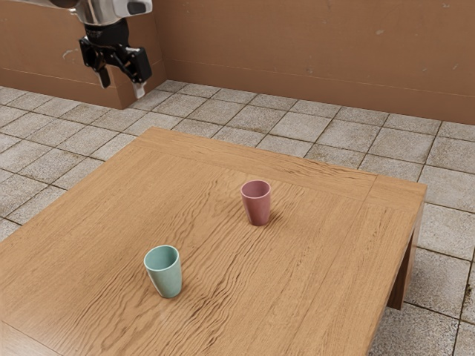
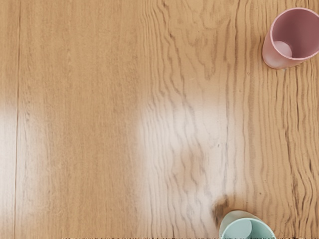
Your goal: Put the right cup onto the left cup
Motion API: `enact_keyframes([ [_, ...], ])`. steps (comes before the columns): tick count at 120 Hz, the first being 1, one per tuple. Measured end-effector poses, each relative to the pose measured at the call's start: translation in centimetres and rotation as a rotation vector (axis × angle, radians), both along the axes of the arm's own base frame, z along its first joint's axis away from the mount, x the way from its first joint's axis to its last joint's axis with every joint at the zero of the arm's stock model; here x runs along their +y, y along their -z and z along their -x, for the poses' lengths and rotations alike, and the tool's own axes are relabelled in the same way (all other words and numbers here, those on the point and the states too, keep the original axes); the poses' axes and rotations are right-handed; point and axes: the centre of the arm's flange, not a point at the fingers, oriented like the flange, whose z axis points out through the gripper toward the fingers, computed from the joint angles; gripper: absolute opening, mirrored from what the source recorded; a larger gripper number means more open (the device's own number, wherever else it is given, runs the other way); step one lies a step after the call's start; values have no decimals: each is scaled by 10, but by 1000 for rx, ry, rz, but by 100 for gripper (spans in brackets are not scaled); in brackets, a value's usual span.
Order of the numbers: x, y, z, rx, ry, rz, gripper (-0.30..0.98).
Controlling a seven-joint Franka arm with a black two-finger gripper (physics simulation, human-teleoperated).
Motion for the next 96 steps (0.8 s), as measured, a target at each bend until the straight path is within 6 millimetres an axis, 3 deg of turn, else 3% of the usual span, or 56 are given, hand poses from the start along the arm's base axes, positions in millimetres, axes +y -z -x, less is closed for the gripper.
enact_keyframes([
  [31,1,17,19,54,25,31,67],
  [52,-12,52,45,75,67,54,67],
  [68,-24,90,54,108,76,62,67],
  [78,-29,107,38,107,65,52,67],
  [96,-50,110,-35,41,47,11,67],
])
